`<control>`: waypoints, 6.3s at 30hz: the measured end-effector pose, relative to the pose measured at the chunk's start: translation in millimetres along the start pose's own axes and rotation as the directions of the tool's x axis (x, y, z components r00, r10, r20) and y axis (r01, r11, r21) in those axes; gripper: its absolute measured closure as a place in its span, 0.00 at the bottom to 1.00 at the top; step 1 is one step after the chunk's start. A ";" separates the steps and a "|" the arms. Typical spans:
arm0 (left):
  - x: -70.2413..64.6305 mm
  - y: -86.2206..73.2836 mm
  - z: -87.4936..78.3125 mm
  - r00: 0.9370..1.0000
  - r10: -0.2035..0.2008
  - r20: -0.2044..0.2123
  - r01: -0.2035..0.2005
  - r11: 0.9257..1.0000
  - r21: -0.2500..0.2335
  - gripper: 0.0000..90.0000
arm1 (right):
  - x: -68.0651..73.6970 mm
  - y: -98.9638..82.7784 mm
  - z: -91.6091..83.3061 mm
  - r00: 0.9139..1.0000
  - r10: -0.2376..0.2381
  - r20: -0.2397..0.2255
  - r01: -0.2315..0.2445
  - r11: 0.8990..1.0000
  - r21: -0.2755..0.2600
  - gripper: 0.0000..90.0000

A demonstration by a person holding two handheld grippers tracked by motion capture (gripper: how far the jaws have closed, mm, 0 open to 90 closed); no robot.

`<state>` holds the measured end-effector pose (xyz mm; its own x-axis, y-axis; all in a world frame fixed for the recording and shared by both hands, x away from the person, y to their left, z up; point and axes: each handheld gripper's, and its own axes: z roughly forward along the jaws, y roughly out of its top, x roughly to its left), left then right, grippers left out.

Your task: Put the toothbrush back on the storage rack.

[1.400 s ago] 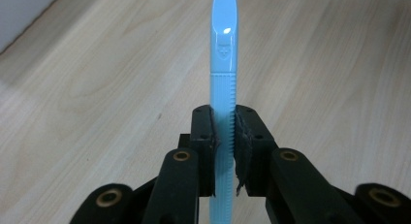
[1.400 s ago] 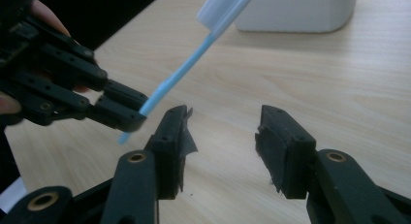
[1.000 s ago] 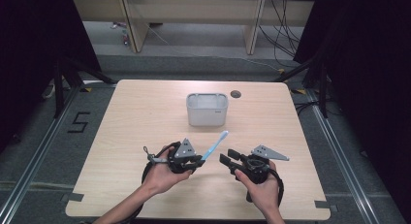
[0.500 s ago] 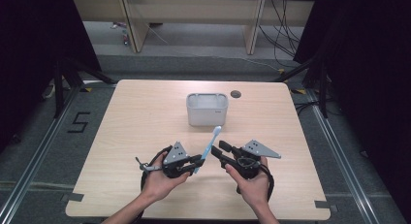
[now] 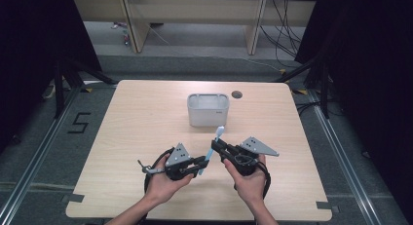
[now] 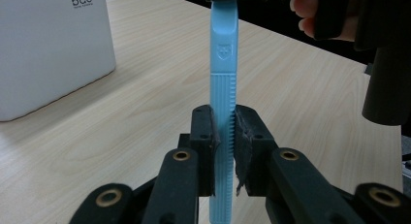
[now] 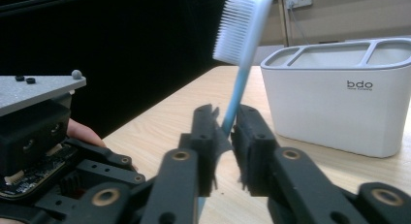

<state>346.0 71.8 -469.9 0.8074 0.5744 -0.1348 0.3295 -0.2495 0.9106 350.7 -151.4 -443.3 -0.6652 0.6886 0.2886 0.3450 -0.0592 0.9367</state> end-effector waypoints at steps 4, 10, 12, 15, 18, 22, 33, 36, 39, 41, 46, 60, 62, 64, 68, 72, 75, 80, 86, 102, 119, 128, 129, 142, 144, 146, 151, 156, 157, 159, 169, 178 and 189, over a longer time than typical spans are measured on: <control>-0.5 0.3 3.6 1.000 -0.009 0.009 0.009 1.000 -0.002 0.87 | 0.9 1.3 -0.4 0.999 0.030 -0.016 -0.030 1.000 -0.007 0.93; -0.4 3.1 6.8 1.000 0.004 -0.007 -0.004 1.000 -0.019 0.79 | 4.1 6.6 -3.3 1.000 -0.005 -0.013 0.005 1.000 0.012 0.96; 0.9 3.4 6.3 0.999 0.029 -0.018 -0.030 0.999 -0.036 0.71 | 2.2 8.2 -4.3 1.000 -0.013 -0.003 0.013 1.000 0.011 0.96; 4.8 2.2 2.2 0.997 0.060 -0.046 -0.061 0.997 -0.037 0.60 | -0.5 10.4 -6.3 1.000 -0.020 0.019 0.020 1.000 0.007 0.96; 10.7 -0.1 -4.5 0.994 0.072 -0.084 -0.075 0.997 -0.034 0.53 | -2.9 12.7 -7.9 0.998 -0.047 0.035 0.047 0.999 -0.009 0.96; 18.8 -4.1 -12.3 0.990 0.075 -0.118 -0.079 0.996 -0.033 0.47 | -3.9 14.3 -8.5 0.997 -0.059 0.042 0.059 0.998 -0.021 0.96; 38.4 -17.4 -38.1 0.977 0.057 -0.205 -0.064 0.998 -0.028 0.43 | -8.6 18.1 -12.4 0.994 -0.082 0.078 0.086 0.995 -0.045 0.96; 42.3 -21.1 -45.9 0.973 0.045 -0.225 -0.055 0.998 -0.035 0.44 | -7.3 17.8 -12.9 0.995 -0.065 0.081 0.069 0.997 -0.040 0.96; 45.8 -24.2 -51.4 0.969 0.036 -0.243 -0.047 0.998 -0.043 0.44 | -5.4 16.3 -11.8 0.994 -0.076 0.080 0.079 0.996 -0.037 0.96; 47.8 -26.3 -55.1 0.967 0.026 -0.254 -0.039 0.998 -0.046 0.44 | -3.4 15.1 -11.3 0.993 -0.079 0.084 0.082 0.996 -0.032 0.96; 52.6 -33.8 -62.1 0.962 -0.011 -0.272 -0.008 0.998 -0.069 0.45 | -2.6 14.2 -9.7 0.990 -0.117 0.074 0.120 0.992 -0.034 0.96; 74.1 -64.1 -78.1 0.927 -0.088 -0.365 0.035 0.988 -0.148 0.45 | -10.6 23.4 -17.3 0.981 -0.141 0.134 0.149 0.987 -0.056 0.96; 76.6 -66.8 -79.1 0.925 -0.087 -0.370 0.030 0.987 -0.159 0.44 | -10.8 23.6 -17.9 0.980 -0.142 0.140 0.151 0.987 -0.052 0.96; 79.3 -69.4 -80.2 0.921 -0.087 -0.380 0.022 0.985 -0.171 0.44 | -9.8 24.0 -19.1 0.984 -0.118 0.132 0.126 0.991 -0.053 0.96; 82.2 -74.0 -81.0 0.916 -0.080 -0.393 0.005 0.982 -0.189 0.43 | -11.4 24.9 -18.2 0.980 -0.130 0.151 0.140 0.989 -0.057 0.96; 83.1 -77.2 -81.5 0.915 -0.072 -0.398 -0.012 0.979 -0.204 0.42 | -13.7 28.3 -19.9 0.979 -0.133 0.157 0.146 0.987 -0.072 0.96; 84.7 -79.2 -79.8 0.916 -0.066 -0.397 -0.020 0.977 -0.211 0.41 | -15.8 31.7 -21.9 0.976 -0.139 0.167 0.152 0.986 -0.071 0.96; 85.8 -79.9 -80.3 0.915 -0.080 -0.394 -0.007 0.977 -0.214 0.40 | -16.0 35.5 -24.2 0.975 -0.129 0.179 0.145 0.986 -0.084 0.96; 84.9 -80.4 -80.9 0.911 -0.083 -0.404 -0.010 0.975 -0.223 0.38 | -17.3 37.4 -23.7 0.975 -0.134 0.179 0.153 0.984 -0.095 0.96; 83.5 -81.3 -79.3 0.902 -0.085 -0.423 -0.025 0.969 -0.247 0.37 | -20.4 49.0 -20.8 0.972 -0.144 0.187 0.164 0.981 -0.100 0.96; 83.5 -81.3 -81.6 0.895 -0.100 -0.435 -0.008 0.971 -0.241 0.37 | -24.2 63.3 -15.5 0.968 -0.149 0.202 0.172 0.980 -0.100 0.96; 83.6 -81.4 -81.8 0.894 -0.101 -0.436 -0.009 0.970 -0.243 0.37 | -28.7 72.3 -11.7 0.958 -0.173 0.227 0.201 0.974 -0.108 0.95; 83.6 -81.4 -81.8 0.895 -0.101 -0.436 -0.009 0.970 -0.243 0.37 | -29.0 72.9 -11.8 0.958 -0.174 0.229 0.201 0.974 -0.101 0.96; 83.7 -81.5 -81.7 0.895 -0.112 -0.433 -0.003 0.967 -0.256 0.37 | -32.8 80.6 -4.4 0.958 -0.178 0.227 0.205 0.974 -0.101 0.95; 83.7 -81.6 -81.8 0.894 -0.113 -0.433 -0.002 0.966 -0.257 0.37 | -32.7 81.4 -2.5 0.956 -0.176 0.234 0.206 0.972 -0.112 0.95; 83.8 -81.6 -81.7 0.894 -0.114 -0.433 -0.002 0.966 -0.258 0.37 | -33.2 82.8 -2.1 0.957 -0.176 0.232 0.204 0.973 -0.104 0.95; 83.7 -81.6 -81.7 0.894 -0.114 -0.434 -0.002 0.966 -0.257 0.37 | -34.2 86.1 0.5 0.953 -0.184 0.241 0.215 0.970 -0.110 0.95; 83.8 -81.6 -81.8 0.894 -0.113 -0.434 -0.003 0.966 -0.258 0.37 | -35.1 89.5 2.7 0.952 -0.188 0.242 0.220 0.969 -0.115 0.95; 83.8 -81.7 -81.9 0.894 -0.112 -0.435 -0.004 0.966 -0.257 0.37 | -35.7 90.5 2.3 0.949 -0.198 0.247 0.229 0.968 -0.105 0.95; 83.8 -81.6 -81.9 0.894 -0.113 -0.434 -0.003 0.966 -0.258 0.37 | -34.8 91.5 3.9 0.952 -0.183 0.247 0.215 0.970 -0.110 0.95; 83.7 -81.8 -82.1 0.893 -0.114 -0.435 -0.004 0.966 -0.260 0.37 | -37.5 100.2 9.2 0.946 -0.195 0.258 0.229 0.968 -0.107 0.95; 83.8 -81.9 -82.3 0.894 -0.113 -0.434 -0.004 0.965 -0.260 0.37 | -37.3 106.9 16.2 0.941 -0.209 0.266 0.246 0.962 -0.115 0.95; 83.5 -81.8 -82.0 0.894 -0.113 -0.434 -0.004 0.965 -0.260 0.37 | -36.9 115.4 22.6 0.943 -0.196 0.269 0.232 0.966 -0.110 0.95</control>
<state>346.3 204.1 -523.6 0.4724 0.8797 -0.0541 0.1873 -0.0403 0.9815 430.0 -167.3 -350.3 -0.5172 0.8551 0.0352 0.1058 0.0231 0.9941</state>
